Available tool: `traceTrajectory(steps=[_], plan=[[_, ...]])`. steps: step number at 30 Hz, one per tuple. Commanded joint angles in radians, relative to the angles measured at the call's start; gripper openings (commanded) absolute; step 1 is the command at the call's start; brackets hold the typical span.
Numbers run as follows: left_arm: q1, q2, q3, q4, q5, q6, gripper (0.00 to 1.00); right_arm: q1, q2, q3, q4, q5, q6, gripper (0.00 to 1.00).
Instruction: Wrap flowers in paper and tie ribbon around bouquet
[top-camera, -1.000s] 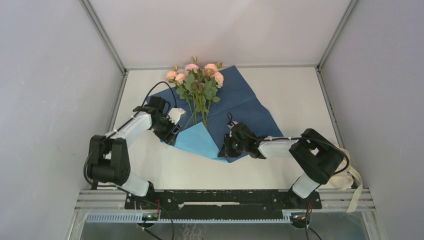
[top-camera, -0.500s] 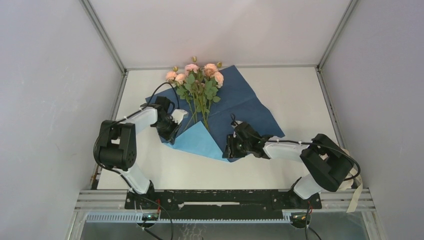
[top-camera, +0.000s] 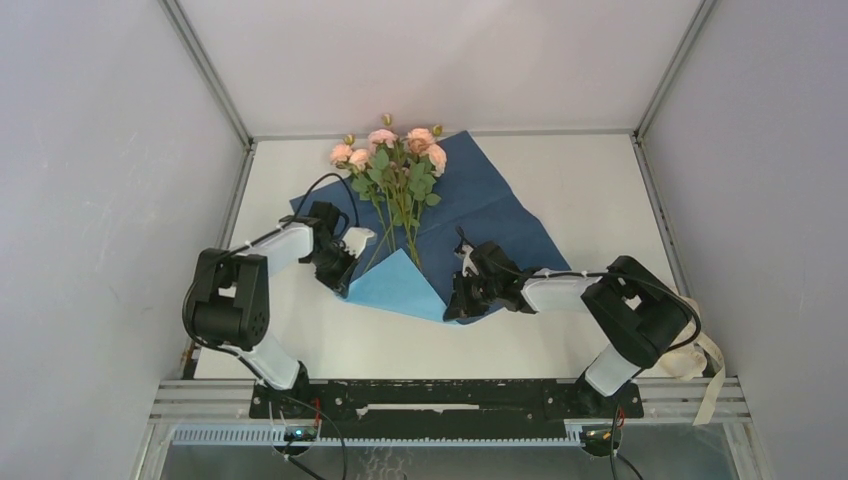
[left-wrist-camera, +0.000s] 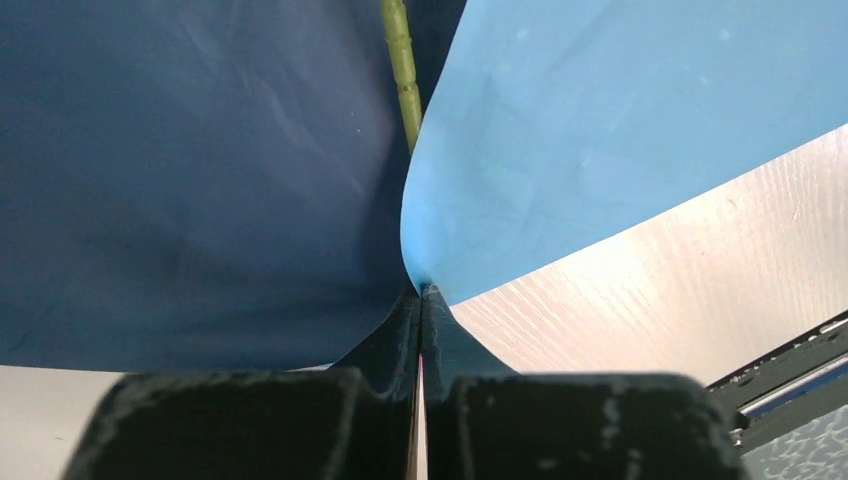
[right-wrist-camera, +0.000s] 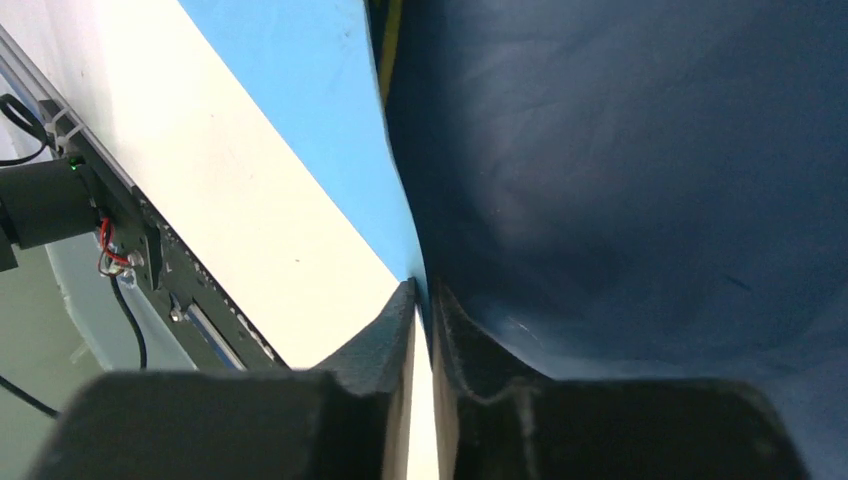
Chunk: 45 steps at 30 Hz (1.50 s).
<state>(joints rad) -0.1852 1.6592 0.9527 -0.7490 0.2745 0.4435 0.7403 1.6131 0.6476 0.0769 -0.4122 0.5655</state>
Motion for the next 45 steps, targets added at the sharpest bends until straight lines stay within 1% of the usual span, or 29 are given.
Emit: traceTrajectory(steps=[1,4,6,9,11,12,14,15,16,18,19,22,24,26,29,32,36,39,42,45], plan=[[-0.020,-0.065,-0.060,-0.015,0.037,-0.010,0.00,-0.015,-0.021,-0.011,-0.025,-0.057,-0.027,0.12],[-0.059,-0.095,-0.092,-0.035,0.045,0.009,0.00,-0.041,-0.064,-0.011,-0.099,-0.056,-0.041,0.06],[-0.090,-0.137,-0.119,-0.028,0.009,0.021,0.00,-0.062,-0.084,-0.011,-0.137,-0.063,-0.049,0.04],[-0.110,-0.211,-0.130,-0.064,0.029,0.054,0.01,-0.107,-0.087,-0.010,-0.165,-0.094,-0.065,0.03],[-0.111,-0.259,-0.114,-0.101,0.037,0.060,0.13,-0.141,-0.082,-0.004,-0.184,-0.103,-0.079,0.03],[-0.112,-0.282,-0.101,-0.123,0.045,0.063,0.26,-0.153,-0.078,0.004,-0.198,-0.105,-0.093,0.03],[-0.112,-0.322,-0.068,-0.162,0.062,0.080,0.42,-0.170,-0.066,0.026,-0.225,-0.106,-0.118,0.03],[-0.111,-0.334,-0.049,-0.173,0.068,0.086,0.47,-0.174,-0.059,0.035,-0.233,-0.109,-0.125,0.03],[-0.111,-0.337,-0.027,-0.174,0.072,0.087,0.50,-0.179,-0.052,0.045,-0.237,-0.113,-0.130,0.04],[-0.108,-0.317,0.038,-0.162,0.082,0.054,0.48,-0.180,-0.036,0.052,-0.235,-0.124,-0.129,0.04],[-0.102,-0.296,0.077,-0.141,0.092,0.019,0.45,-0.180,-0.030,0.052,-0.230,-0.131,-0.127,0.04],[-0.067,-0.186,0.188,-0.050,0.112,-0.127,0.27,-0.174,-0.018,0.052,-0.226,-0.130,-0.119,0.04],[-0.059,-0.083,0.265,-0.004,0.053,-0.211,0.20,-0.168,-0.020,0.052,-0.226,-0.125,-0.117,0.04],[-0.059,0.043,0.333,-0.007,0.008,-0.260,0.17,-0.166,-0.024,0.052,-0.227,-0.121,-0.116,0.04],[-0.075,0.199,0.401,-0.035,0.010,-0.288,0.15,-0.162,-0.031,0.052,-0.236,-0.116,-0.118,0.04],[-0.127,0.283,0.413,-0.034,0.018,-0.272,0.15,-0.157,-0.045,0.051,-0.248,-0.107,-0.120,0.04],[-0.229,0.311,0.417,-0.027,0.035,-0.244,0.16,-0.144,-0.064,0.050,-0.260,-0.089,-0.119,0.05],[-0.286,0.321,0.438,-0.031,0.089,-0.217,0.19,-0.133,-0.084,0.042,-0.249,-0.089,-0.107,0.05],[-0.320,0.322,0.469,-0.040,0.171,-0.200,0.21,-0.130,-0.094,0.036,-0.241,-0.084,-0.097,0.05],[-0.321,0.316,0.502,-0.047,0.225,-0.205,0.22,-0.131,-0.093,0.034,-0.244,-0.077,-0.094,0.05]])
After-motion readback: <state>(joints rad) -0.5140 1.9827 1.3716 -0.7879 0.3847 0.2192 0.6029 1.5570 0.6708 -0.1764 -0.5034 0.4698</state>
